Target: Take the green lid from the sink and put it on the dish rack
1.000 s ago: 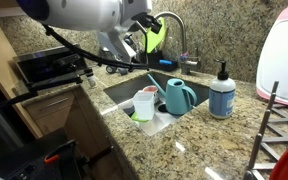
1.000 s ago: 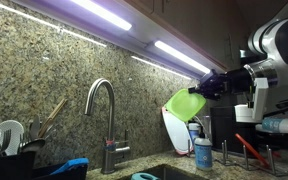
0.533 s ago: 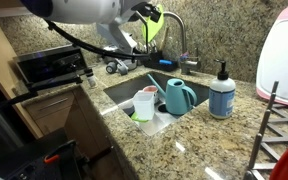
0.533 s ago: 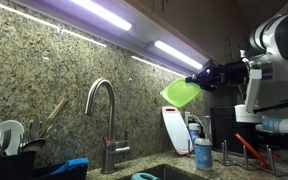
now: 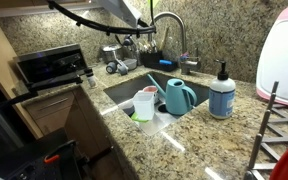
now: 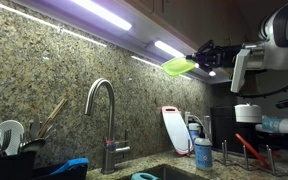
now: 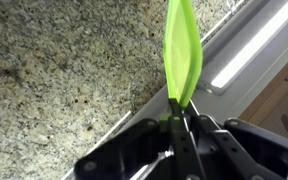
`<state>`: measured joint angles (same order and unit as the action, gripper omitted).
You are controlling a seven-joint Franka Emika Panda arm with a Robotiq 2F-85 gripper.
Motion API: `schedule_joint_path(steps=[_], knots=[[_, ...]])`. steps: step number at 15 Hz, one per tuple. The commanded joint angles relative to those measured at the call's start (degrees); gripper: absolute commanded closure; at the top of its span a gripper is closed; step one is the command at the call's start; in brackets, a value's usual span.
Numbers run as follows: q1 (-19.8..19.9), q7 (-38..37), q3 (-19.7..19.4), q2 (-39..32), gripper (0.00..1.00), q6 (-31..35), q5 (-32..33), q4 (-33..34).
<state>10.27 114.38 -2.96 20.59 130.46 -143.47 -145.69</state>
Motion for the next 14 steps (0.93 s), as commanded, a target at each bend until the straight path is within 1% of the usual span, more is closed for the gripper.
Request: schedule_joint_path(steps=[1, 6, 8, 12, 14], knots=[[1.76, 0.14, -0.10, -1.11, 0.98, -2.66, -3.28, 1.13], [3.27, 0.69, -0.54, -3.75, 0.98, -2.33, -7.18, 3.38], [4.25, -0.99, -2.12, -4.41, 0.98, -2.93, -5.33, 4.10], [6.70, -0.45, -6.35, -8.27, 0.98, -6.58, -5.39, 7.43], [6.81, -0.61, -7.00, -9.66, 0.98, -4.36, -5.32, 8.51]])
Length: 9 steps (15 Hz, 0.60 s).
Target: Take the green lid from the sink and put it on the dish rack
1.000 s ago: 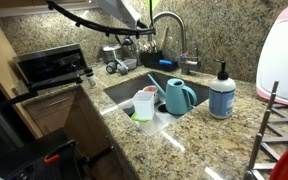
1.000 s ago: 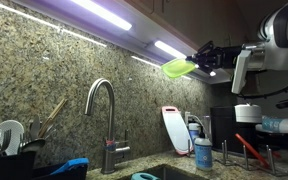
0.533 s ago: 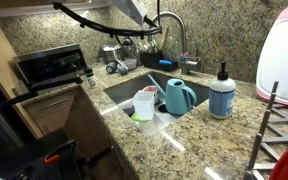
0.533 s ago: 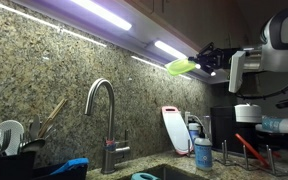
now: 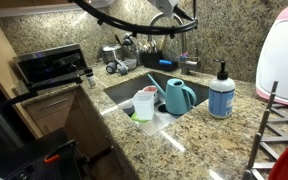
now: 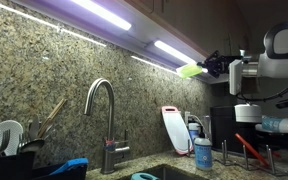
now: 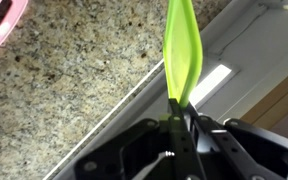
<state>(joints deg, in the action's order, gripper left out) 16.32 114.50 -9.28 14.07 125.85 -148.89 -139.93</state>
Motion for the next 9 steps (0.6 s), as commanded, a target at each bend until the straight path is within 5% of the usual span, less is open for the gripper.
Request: schedule_joint_path(steps=[1, 9], knots=[[0.47, -0.15, -0.58, -0.91, 0.93, -0.01, 0.16, 0.68], [0.39, -0.12, -1.08, -3.14, 0.98, 0.01, 0.17, 2.05]])
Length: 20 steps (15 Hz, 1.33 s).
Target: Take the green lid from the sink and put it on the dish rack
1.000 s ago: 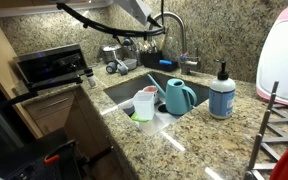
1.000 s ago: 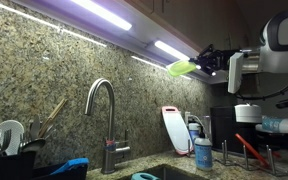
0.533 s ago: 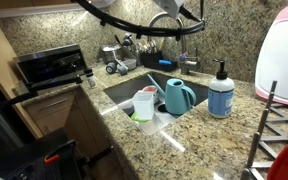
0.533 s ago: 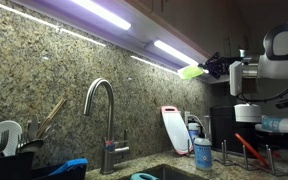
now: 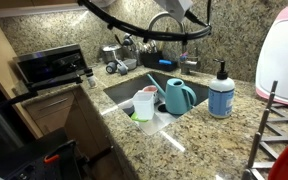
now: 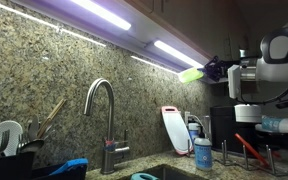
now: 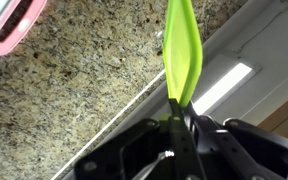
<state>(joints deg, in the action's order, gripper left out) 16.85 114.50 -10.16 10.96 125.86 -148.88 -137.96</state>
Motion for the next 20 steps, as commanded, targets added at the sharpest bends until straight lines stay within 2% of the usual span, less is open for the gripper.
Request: schedule_joint_path(steps=[1, 5, 8, 14, 15, 16, 20], knots=[[0.70, 0.43, -0.91, 0.19, 0.98, 0.99, 0.13, 0.30], [2.88, 1.32, -2.76, 1.21, 0.98, 7.98, 0.07, 1.04], [4.96, 2.71, -3.73, 1.49, 0.98, 15.88, 0.15, 3.16], [7.80, 5.29, -3.85, 0.24, 0.98, 26.83, -0.07, 8.43], [8.10, 6.02, -3.76, 0.00, 0.98, 28.15, -0.05, 9.19], [7.72, 4.47, -4.10, 0.62, 0.93, 25.05, 0.27, 6.94], [7.90, 5.15, -4.10, 0.39, 0.93, 26.55, 0.32, 7.94]])
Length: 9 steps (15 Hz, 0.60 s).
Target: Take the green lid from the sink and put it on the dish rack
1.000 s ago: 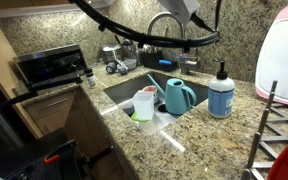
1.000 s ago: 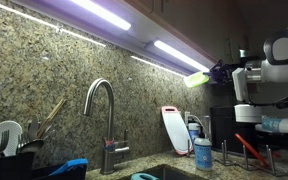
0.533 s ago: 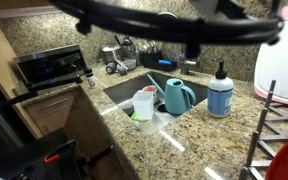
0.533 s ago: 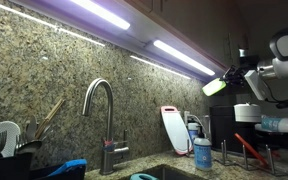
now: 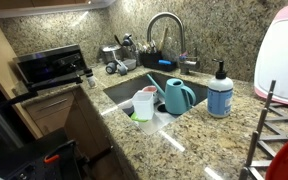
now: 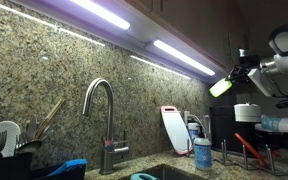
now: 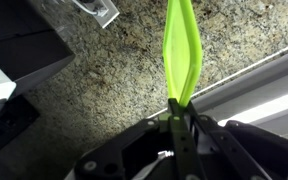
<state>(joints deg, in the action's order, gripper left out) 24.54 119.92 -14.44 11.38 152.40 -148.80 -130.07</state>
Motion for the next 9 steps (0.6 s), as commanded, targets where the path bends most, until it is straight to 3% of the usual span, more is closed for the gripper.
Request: schedule_joint_path(steps=[1, 2, 9], knots=[[0.20, -0.27, 0.18, -0.09, 0.93, 0.01, 0.24, 0.06], [0.17, -0.10, 0.31, -0.50, 0.98, 0.76, 0.24, 0.53], [-1.11, 1.92, 1.51, -0.26, 0.98, -1.98, -0.51, -2.37]])
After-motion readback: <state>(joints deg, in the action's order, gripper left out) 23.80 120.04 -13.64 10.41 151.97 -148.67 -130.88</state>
